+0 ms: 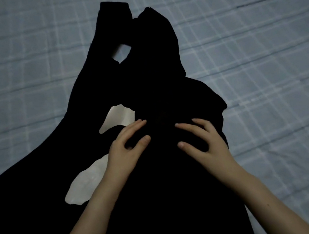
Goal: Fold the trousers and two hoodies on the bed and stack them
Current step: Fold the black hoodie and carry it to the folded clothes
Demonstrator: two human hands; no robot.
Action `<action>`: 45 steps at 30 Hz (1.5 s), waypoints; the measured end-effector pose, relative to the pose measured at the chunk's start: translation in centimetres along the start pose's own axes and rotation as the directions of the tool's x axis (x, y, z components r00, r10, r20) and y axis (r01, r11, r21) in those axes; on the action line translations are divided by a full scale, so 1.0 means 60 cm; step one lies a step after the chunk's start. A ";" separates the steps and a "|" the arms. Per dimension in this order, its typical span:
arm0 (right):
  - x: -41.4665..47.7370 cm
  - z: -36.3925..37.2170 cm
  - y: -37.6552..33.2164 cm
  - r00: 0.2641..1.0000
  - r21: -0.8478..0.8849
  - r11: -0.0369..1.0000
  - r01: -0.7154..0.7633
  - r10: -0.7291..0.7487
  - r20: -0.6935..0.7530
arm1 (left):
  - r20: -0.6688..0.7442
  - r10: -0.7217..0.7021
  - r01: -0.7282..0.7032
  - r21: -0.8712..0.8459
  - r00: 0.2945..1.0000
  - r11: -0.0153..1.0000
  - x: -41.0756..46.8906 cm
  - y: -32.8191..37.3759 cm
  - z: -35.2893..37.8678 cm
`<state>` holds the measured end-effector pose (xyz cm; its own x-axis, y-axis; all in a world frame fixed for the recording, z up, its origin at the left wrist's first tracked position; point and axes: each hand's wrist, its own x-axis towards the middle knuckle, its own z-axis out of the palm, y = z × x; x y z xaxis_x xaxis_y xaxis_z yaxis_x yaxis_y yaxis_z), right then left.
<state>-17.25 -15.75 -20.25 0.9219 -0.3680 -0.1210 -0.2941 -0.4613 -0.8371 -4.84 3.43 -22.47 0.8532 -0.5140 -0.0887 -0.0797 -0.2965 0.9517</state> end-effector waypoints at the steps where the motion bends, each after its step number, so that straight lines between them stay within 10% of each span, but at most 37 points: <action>1: -0.001 0.008 0.000 1.000 0.023 0.999 -0.026 0.026 -0.009 | -0.013 -0.026 0.025 -0.049 1.000 0.998 -0.003 0.001 -0.005; 14: 0.000 -0.040 0.012 0.944 0.161 0.985 0.063 -0.007 -0.331 | -0.039 0.018 -0.014 0.116 0.999 0.993 -0.021 0.035 0.067; 26: 0.014 -0.374 0.112 0.930 0.120 0.986 0.119 -0.069 -0.360 | -0.117 0.184 -0.166 0.149 0.976 0.975 0.039 0.203 0.390; 36: -0.048 -0.520 0.296 0.911 -0.019 0.994 -0.111 0.094 -0.402 | 0.289 0.166 -0.239 0.239 0.943 0.941 0.052 0.202 0.634; 41: -0.097 -0.568 0.336 0.905 -0.030 0.985 -0.172 0.146 -0.400 | 0.342 0.399 -0.468 0.150 0.851 0.871 0.030 0.210 0.677; 45: -0.111 -0.543 0.352 0.924 -0.056 0.952 -0.302 0.278 -0.263 | 0.520 0.192 -0.392 0.308 0.832 0.867 0.018 0.193 0.681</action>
<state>-37.78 -49.33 -19.75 0.7033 -0.6809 -0.2042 -0.5727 -0.3727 -0.7301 -25.92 -33.45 -23.58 0.4268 -0.9033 -0.0441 -0.5628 -0.3035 0.7689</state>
